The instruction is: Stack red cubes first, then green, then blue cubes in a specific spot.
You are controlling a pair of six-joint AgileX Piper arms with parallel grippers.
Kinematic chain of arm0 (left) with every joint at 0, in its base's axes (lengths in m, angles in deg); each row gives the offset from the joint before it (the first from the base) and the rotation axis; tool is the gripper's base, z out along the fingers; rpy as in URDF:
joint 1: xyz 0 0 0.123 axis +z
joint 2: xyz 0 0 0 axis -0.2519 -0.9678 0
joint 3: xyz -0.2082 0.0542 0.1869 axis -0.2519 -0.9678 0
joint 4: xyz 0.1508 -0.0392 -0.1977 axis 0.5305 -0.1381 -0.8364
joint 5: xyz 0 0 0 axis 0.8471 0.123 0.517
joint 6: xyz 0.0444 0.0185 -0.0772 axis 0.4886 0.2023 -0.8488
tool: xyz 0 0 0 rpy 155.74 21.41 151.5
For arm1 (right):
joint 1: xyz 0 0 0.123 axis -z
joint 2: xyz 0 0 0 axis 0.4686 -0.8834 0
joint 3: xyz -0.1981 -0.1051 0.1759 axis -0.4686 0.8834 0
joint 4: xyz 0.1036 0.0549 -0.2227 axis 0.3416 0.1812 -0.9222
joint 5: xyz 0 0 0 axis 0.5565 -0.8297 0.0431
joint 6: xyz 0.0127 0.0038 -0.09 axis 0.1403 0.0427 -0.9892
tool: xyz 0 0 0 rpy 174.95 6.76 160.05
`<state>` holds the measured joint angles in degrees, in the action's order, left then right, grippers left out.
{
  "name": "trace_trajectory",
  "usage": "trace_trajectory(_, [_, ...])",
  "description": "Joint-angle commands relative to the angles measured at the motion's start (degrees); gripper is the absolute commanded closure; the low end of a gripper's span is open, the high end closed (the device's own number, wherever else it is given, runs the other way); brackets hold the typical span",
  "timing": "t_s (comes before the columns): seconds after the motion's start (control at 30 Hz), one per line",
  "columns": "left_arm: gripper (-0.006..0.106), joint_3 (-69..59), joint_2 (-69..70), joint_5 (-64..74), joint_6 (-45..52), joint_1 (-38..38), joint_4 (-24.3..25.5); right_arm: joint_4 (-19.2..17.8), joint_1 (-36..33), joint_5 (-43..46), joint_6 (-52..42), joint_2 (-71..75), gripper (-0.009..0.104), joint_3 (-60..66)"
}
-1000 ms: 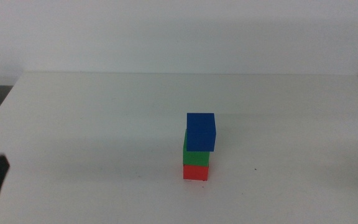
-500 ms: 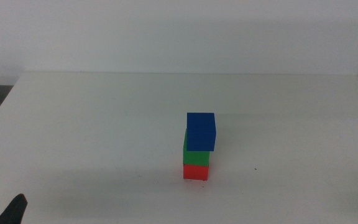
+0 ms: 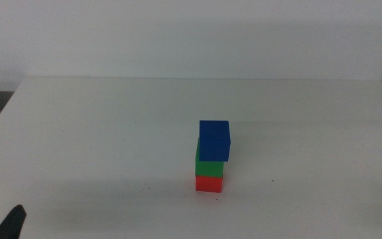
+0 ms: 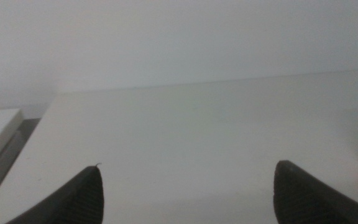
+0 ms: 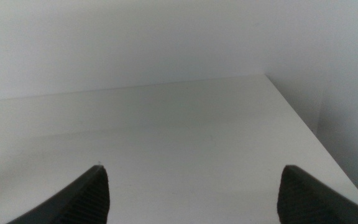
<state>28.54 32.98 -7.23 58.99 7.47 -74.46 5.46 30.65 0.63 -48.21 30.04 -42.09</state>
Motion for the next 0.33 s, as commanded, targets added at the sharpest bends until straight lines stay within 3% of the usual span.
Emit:
trace_trajectory(0.0, [0.007, 0.0, 0.2, -0.7, 0.0, 1.2, -0.4, -0.2, 0.3, 0.7, -0.4, 0.3, 0.010, 0.2])
trace_trajectory(0.3, [0.007, 0.0, 0.2, -0.7, 0.0, 2.5, 1.0, -0.2, 0.3, 0.7, -0.4, 0.3, 0.010, 0.2])
